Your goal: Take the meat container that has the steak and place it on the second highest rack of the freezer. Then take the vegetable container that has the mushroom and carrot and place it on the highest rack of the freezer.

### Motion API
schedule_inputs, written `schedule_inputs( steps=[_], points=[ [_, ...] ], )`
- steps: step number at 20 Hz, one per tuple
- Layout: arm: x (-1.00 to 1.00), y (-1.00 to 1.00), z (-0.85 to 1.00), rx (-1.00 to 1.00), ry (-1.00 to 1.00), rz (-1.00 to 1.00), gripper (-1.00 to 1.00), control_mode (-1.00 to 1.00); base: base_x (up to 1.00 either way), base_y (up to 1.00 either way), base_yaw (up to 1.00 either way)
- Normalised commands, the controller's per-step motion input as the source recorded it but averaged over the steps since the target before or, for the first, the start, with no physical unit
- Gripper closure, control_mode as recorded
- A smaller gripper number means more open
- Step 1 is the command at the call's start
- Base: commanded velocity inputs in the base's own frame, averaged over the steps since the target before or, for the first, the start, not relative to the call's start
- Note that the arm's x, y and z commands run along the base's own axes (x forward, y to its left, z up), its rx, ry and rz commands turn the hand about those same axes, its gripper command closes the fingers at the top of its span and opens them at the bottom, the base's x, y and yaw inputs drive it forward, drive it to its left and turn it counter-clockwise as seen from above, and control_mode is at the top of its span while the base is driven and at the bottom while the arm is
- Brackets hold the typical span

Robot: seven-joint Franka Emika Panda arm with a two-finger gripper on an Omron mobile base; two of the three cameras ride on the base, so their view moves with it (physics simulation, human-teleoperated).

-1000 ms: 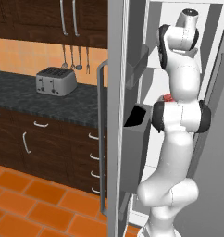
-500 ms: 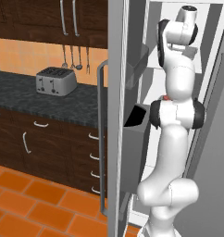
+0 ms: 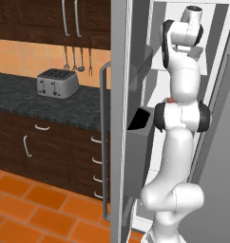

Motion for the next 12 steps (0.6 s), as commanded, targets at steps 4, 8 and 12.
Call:
schedule_inputs(
  steps=[4, 8, 12],
  points=[
    [-0.33, 0.13, -0.47, -0.18, -0.31, 0.00, -1.00, -1.00, 0.00, 0.00, 0.00],
    [-0.17, 0.02, -0.27, -0.09, -0.22, 0.00, -1.00, -1.00, 0.00, 0.00, 0.00],
    [-0.24, 0.00, -0.09, -0.08, -0.21, 0.00, -1.00, -1.00, 0.00, 0.00, 0.00]
  ],
)
